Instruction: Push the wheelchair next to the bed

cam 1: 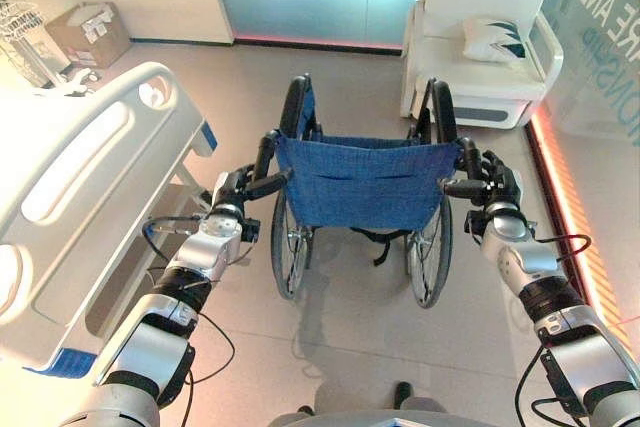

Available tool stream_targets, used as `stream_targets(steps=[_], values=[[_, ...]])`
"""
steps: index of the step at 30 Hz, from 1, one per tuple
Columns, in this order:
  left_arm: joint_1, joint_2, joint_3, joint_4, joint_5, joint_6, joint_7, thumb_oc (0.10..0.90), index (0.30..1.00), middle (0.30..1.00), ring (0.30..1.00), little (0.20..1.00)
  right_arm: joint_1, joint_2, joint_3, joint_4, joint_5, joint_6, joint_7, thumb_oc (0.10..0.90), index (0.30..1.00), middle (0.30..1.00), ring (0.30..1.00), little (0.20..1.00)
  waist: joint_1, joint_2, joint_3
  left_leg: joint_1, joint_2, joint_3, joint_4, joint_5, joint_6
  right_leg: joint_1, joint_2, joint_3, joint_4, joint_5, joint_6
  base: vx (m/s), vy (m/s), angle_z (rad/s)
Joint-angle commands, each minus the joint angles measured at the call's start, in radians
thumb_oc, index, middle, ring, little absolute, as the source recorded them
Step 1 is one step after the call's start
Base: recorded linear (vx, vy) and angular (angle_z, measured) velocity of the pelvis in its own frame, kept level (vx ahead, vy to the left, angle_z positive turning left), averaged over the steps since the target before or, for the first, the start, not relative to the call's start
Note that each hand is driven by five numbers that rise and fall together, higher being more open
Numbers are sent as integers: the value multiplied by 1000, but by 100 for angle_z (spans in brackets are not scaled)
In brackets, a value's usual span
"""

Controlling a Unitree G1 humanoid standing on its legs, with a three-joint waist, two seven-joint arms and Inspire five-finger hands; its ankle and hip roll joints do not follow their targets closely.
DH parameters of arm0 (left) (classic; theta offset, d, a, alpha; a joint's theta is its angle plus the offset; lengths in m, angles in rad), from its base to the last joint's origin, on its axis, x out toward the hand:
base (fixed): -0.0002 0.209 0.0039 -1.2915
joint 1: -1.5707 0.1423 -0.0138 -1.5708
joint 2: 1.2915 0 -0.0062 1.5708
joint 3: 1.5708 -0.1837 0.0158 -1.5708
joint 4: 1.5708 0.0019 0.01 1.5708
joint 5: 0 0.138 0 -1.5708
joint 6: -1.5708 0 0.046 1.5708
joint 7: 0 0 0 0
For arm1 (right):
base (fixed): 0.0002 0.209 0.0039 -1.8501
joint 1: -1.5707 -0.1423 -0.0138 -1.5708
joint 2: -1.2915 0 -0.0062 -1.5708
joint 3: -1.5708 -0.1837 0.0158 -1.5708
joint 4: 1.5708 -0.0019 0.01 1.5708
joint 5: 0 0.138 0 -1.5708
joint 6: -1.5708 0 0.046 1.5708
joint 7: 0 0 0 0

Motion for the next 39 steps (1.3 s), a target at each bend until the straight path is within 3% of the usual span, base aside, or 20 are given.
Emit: stream_targets(steps=[1,11,20,29,36,39], values=[[-198,98,1,-54,-32,-84,-24,800,900,900,900,900,-161,-55,21,42,35,-41,43,800,900,900,900,900,25,-13,-59,-62,-114,15,53,-45,58,-12,29,-12,114,-80,-11,11,8,3],[-221,176,-5,-171,-147,11,-143,800,900,900,900,900,-234,-125,15,71,21,-45,41,800,900,900,900,900,48,-6,-71,-59,-115,3,54,-47,58,-2,22,-32,112,-84,-9,13,6,6],[-325,241,-60,-48,-73,36,-199,800,900,900,900,900,-280,-138,51,148,33,-33,75,800,900,900,900,900,51,3,-77,-62,-118,-9,53,-43,58,2,20,-39,112,-86,-10,19,5,7],[-412,196,-144,127,-44,5,-148,800,900,900,900,900,-317,-99,97,187,26,-51,121,800,900,900,900,900,29,10,-76,-66,-125,-14,44,-37,61,-12,24,-14,113,-81,-8,18,5,0],[-415,131,-155,175,-18,29,-97,800,900,900,900,900,-325,-70,116,164,-4,-119,154,800,900,900,900,900,14,7,-64,-75,-128,-12,57,-42,65,-29,24,7,126,-80,-6,32,6,-6],[-409,113,-155,194,5,40,-94,800,900,900,900,900,-333,-70,126,147,-20,-109,175,800,900,900,900,900,10,4,-58,-79,-129,-11,63,-44,66,-34,22,14,130,-80,-6,0,0,0]])
